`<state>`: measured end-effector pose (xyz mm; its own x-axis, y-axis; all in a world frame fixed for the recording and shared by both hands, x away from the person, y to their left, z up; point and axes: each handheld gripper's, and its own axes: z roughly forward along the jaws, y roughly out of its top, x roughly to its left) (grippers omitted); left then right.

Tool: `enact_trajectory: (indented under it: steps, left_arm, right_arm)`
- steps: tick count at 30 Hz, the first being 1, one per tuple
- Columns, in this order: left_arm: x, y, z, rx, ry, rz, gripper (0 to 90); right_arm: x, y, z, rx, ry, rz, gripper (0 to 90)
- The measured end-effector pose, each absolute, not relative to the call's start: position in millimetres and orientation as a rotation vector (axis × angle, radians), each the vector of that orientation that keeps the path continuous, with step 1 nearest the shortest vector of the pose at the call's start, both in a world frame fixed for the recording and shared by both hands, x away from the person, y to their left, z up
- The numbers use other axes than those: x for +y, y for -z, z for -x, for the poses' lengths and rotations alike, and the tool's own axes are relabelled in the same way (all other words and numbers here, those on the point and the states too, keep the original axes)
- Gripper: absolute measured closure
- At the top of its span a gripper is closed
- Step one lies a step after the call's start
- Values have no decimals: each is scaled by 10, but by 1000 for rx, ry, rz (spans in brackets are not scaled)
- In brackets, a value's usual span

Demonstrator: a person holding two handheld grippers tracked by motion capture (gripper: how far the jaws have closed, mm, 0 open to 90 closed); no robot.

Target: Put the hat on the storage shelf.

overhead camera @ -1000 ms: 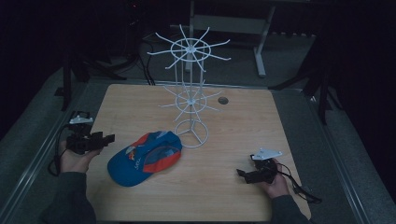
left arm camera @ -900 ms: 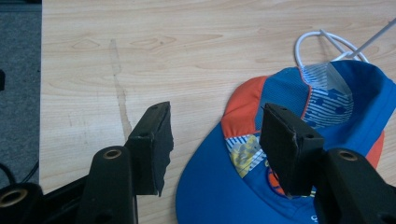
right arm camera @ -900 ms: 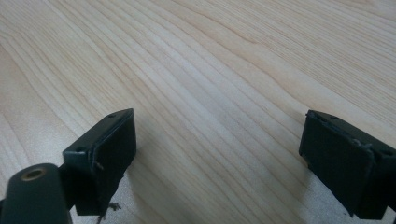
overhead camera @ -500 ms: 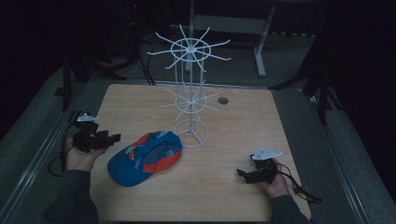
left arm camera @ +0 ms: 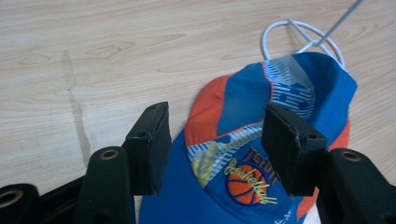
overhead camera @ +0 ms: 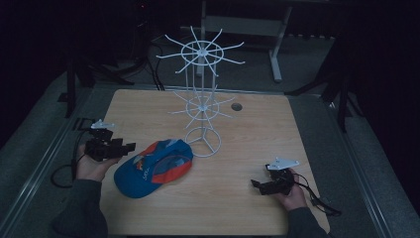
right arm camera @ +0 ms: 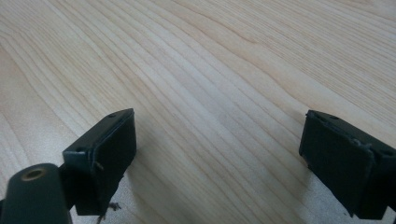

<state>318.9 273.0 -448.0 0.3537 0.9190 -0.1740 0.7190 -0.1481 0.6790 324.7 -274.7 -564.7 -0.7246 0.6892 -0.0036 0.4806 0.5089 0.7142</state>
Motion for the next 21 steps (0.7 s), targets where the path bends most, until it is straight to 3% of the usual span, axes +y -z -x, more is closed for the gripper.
enact_trajectory:
  steps: [21]
  left_arm:
    - [2475, 4469, -3237, 1332, -331, -1998, 418]
  right_arm:
    - [-2749, 5647, -3247, 2468, -1033, -981, 107]
